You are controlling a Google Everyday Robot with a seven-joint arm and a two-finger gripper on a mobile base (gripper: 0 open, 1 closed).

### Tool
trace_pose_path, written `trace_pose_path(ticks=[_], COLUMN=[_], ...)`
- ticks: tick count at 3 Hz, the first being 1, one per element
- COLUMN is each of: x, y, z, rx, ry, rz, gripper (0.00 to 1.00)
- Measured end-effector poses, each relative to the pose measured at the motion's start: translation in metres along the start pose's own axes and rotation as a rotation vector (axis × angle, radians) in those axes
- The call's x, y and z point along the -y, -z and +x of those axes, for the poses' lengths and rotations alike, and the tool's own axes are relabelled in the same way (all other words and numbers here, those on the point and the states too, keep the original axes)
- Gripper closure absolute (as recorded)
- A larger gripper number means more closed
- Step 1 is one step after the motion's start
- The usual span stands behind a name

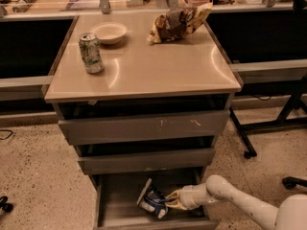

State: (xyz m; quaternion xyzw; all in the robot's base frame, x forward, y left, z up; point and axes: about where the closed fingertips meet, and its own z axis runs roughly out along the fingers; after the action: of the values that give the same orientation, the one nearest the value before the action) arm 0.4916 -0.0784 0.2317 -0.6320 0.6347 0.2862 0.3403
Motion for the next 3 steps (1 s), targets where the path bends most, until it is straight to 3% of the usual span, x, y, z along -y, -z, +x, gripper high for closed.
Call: trace_pose_path(ticks=[1, 2, 3], x=[-0.003, -0.012, -0.034], y=[0.001, 0.024, 0.060], z=[-0.007, -0.032, -0.077], rx=[-0.014, -0.036, -0.047], ry=[-0.005, -0.044, -0.083], rz=[-0.026, -0.030, -0.047], gripper=[1.00, 1.00, 1.00])
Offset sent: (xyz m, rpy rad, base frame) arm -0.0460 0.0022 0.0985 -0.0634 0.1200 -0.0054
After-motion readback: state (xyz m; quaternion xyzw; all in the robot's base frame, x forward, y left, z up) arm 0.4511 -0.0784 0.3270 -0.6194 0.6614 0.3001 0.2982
